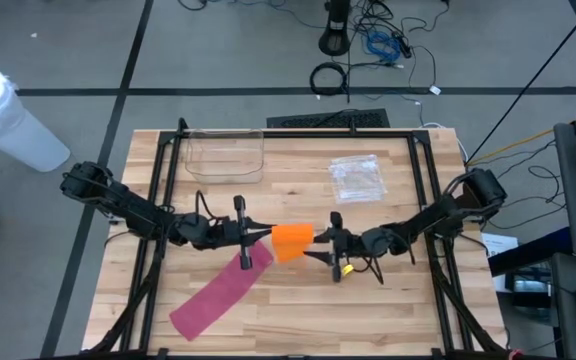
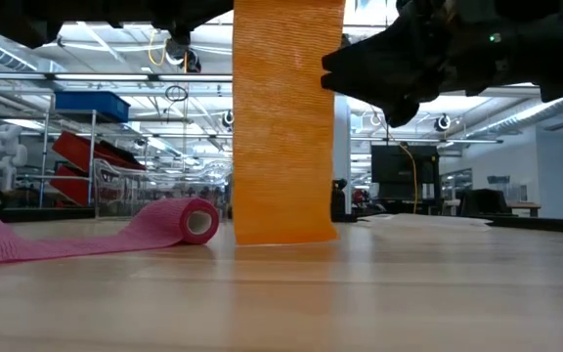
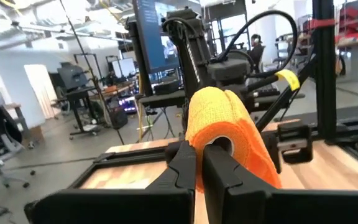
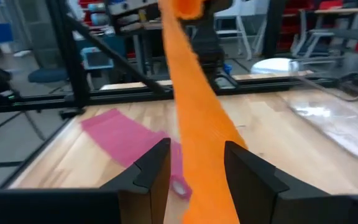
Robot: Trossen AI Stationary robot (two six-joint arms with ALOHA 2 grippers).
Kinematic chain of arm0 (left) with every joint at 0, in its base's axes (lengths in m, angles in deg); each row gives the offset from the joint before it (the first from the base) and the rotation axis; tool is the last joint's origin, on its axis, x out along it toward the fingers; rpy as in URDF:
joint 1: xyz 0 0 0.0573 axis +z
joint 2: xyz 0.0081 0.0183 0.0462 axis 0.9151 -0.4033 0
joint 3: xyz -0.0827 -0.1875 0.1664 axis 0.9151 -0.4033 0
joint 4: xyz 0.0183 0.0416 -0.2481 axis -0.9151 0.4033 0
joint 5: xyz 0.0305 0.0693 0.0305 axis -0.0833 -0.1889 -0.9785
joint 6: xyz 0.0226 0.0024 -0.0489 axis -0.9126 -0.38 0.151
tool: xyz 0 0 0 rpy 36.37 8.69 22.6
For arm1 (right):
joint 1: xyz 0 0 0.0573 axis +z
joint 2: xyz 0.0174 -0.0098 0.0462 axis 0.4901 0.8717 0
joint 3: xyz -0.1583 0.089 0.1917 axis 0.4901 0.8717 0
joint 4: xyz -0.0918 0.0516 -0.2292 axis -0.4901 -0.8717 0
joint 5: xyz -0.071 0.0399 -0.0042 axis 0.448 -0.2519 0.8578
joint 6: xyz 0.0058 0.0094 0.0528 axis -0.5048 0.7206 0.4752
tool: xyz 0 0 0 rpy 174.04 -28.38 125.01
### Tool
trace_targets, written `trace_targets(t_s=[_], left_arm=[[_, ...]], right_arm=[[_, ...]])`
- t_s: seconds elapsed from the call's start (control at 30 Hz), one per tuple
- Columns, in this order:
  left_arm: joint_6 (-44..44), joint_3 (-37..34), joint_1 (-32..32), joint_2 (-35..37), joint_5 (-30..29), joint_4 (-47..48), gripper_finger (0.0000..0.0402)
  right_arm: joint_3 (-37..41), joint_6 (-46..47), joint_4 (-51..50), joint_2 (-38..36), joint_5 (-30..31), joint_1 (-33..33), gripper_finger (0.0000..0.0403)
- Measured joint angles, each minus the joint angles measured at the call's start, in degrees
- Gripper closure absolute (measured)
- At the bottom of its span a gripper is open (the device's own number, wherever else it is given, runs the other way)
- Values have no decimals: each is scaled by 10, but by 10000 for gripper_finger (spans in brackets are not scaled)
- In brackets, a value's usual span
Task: Roll bandage
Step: Roll the orange bandage
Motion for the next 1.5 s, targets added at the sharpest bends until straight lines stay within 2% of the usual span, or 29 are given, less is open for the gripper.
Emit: trace_targets(t_s=[0.1,0.3,0.53,0.6,0.7,0.77,1.03,1.17,1.3,1.4,1.5], left_arm=[[-13,0,0,0,4,3,396],[-5,0,-4,0,12,7,396],[14,0,-2,0,12,7,396],[23,0,2,0,12,7,391],[25,0,8,0,12,13,387],[25,0,11,0,12,15,385],[25,0,16,0,11,16,394],[25,0,21,0,10,13,395],[25,0,25,0,9,5,396],[24,0,26,0,4,-16,396],[13,1,26,0,-10,-46,396]], right_arm=[[0,-17,-2,-12,28,23,273],[0,-101,-3,-28,191,91,283],[0,-72,-15,-28,206,77,273],[0,-62,-14,-28,170,62,266],[0,-37,-14,-28,61,36,257],[0,-26,-15,-28,16,24,252],[0,-16,-16,-28,-11,-7,249],[0,-5,-16,-28,-25,-30,290],[0,-28,-5,-27,-110,-46,383],[0,-19,-19,-27,-125,-48,398],[0,-1,-76,-27,-123,-45,402]])
